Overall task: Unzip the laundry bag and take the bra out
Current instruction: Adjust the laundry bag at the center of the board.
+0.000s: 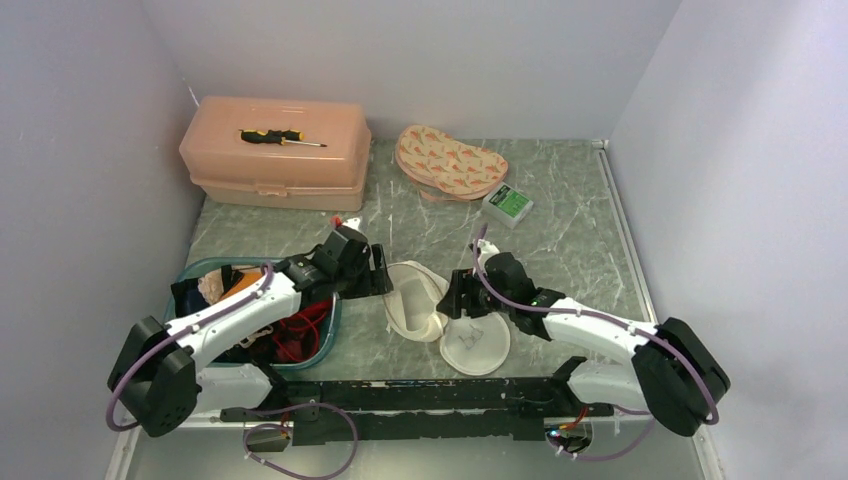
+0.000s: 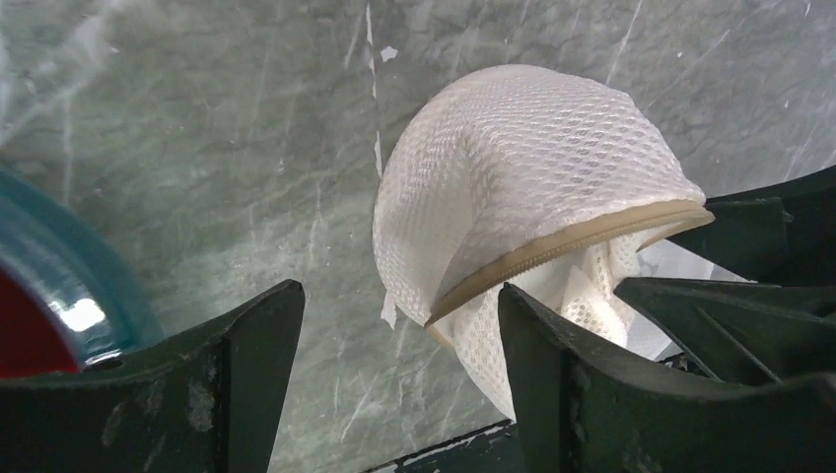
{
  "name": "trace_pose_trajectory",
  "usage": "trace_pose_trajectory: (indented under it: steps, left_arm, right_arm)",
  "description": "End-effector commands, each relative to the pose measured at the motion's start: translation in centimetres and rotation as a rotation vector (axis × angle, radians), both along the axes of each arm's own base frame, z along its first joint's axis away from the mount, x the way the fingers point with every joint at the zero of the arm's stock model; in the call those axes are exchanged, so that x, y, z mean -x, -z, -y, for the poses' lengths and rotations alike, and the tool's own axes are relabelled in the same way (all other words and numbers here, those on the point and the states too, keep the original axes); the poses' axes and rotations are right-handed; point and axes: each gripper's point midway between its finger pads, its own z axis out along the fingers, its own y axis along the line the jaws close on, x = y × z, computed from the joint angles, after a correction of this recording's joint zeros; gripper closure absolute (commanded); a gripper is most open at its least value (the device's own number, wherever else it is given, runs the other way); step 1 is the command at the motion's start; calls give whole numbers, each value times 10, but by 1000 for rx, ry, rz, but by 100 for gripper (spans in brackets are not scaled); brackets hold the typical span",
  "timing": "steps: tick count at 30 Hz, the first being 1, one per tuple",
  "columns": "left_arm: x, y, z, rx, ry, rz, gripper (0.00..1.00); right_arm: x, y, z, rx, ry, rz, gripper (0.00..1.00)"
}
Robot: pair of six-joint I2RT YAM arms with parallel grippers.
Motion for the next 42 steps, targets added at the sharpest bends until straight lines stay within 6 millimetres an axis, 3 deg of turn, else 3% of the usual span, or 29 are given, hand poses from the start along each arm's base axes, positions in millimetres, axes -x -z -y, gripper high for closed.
trace_pose_trajectory:
  steps: [1,5,8,10,13,15,23,27,29,32,35,38,39,42]
  left_arm:
    - [-10,-4,26,124,20,26,25]
    - [-6,10,33,150,42,0,31]
    - [-6,14,40,177,61,-5,42]
    - [-8,13,43,183,68,0,55]
    - [-10,6,44,188,72,16,90]
    - [-11,-2,43,191,66,32,97]
    - [-12,-64,48,324,-11,81,97]
    - [4,-71,49,302,-131,30,97]
    - [11,-61,52,329,-223,9,97]
    - [15,-26,46,354,-336,-23,97]
    - [18,8,39,369,-438,-78,97]
    - [21,28,29,351,-496,-101,97]
    - [22,31,26,345,-511,-101,97]
    - [23,31,14,327,-542,-86,97]
  right_arm:
    - [-20,-21,-16,-52,9,80,39]
    - [-17,-16,-22,-74,-10,56,53]
    - [-16,-18,-23,-86,-13,60,70]
    - [-18,-25,-20,-82,-4,83,81]
    - [-22,-39,-12,-43,9,126,100]
    - [-26,-54,-5,-11,25,168,100]
    - [-53,-125,46,277,187,262,100]
    - [-62,-142,55,446,194,255,100]
    - [-68,-127,60,532,196,226,100]
    - [-73,-103,60,593,190,184,100]
    - [-80,-73,52,564,193,134,100]
    - [-82,-51,47,486,201,85,100]
    - [-81,-50,45,456,203,84,96]
    - [-75,-59,46,372,238,98,52]
